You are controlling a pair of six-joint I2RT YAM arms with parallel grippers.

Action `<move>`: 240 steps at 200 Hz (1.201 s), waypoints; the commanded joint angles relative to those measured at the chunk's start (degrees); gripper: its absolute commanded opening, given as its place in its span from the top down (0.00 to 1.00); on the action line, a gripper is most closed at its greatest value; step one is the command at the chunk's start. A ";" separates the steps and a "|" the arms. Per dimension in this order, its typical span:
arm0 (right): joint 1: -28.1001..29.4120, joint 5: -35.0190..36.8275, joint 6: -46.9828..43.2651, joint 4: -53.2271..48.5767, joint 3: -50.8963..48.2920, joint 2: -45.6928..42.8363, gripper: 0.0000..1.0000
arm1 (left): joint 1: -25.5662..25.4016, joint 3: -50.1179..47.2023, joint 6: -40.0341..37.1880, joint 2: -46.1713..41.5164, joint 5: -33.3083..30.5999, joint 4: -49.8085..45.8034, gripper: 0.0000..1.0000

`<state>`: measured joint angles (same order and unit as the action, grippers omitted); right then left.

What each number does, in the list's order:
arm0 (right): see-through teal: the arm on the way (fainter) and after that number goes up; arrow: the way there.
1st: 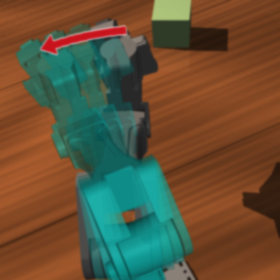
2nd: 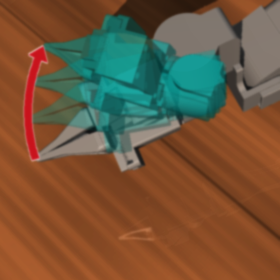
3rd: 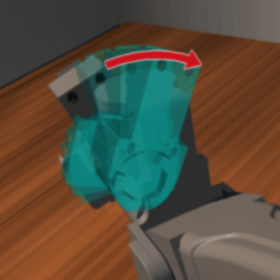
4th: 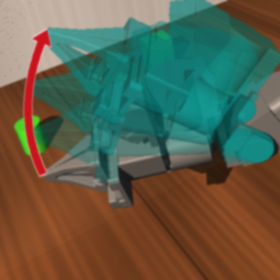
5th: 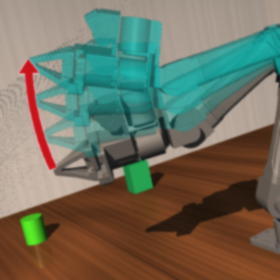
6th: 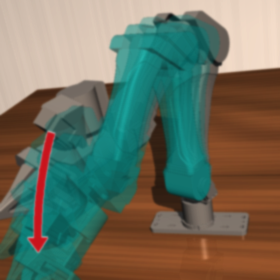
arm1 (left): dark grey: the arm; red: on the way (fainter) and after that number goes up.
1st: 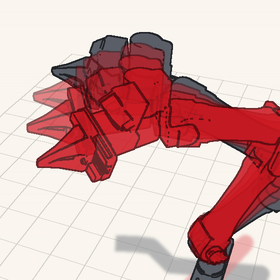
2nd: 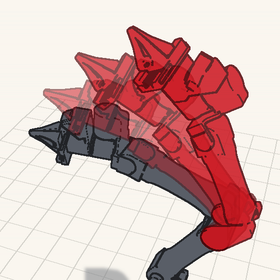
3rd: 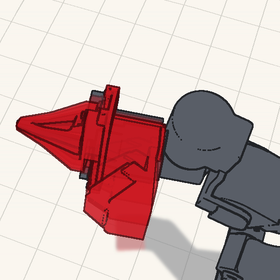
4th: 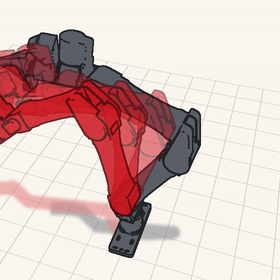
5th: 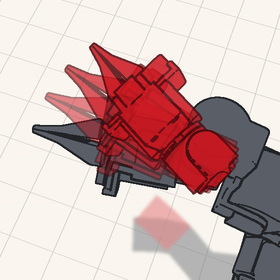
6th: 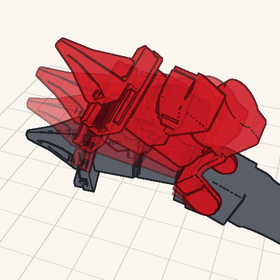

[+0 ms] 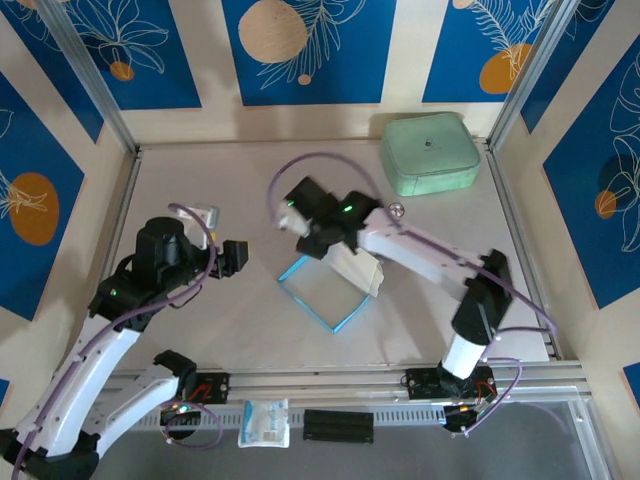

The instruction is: Fold the paper box

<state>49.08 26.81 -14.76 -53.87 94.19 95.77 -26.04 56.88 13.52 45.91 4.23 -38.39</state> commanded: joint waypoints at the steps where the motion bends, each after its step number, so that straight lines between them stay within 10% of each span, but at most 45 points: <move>1: -8.98 -14.41 30.87 -17.04 0.33 -5.59 0.31 | -0.06 4.51 -6.31 4.86 6.62 -4.51 0.18; 52: -17.61 -24.56 23.74 -23.99 -2.24 -5.84 0.22 | 0.03 8.10 -9.25 13.49 16.77 -6.54 0.15; 158: -8.43 -17.25 -1.45 -23.90 7.67 9.04 0.92 | 2.41 3.61 -7.88 15.20 8.11 -8.48 0.11; 240: -1.74 -17.41 -29.07 -20.58 21.33 17.76 0.98 | 4.97 3.67 -16.31 11.48 8.72 -15.08 0.10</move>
<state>45.21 10.55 -29.69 -75.92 113.51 112.07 -21.80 59.88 3.64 58.30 11.92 -49.08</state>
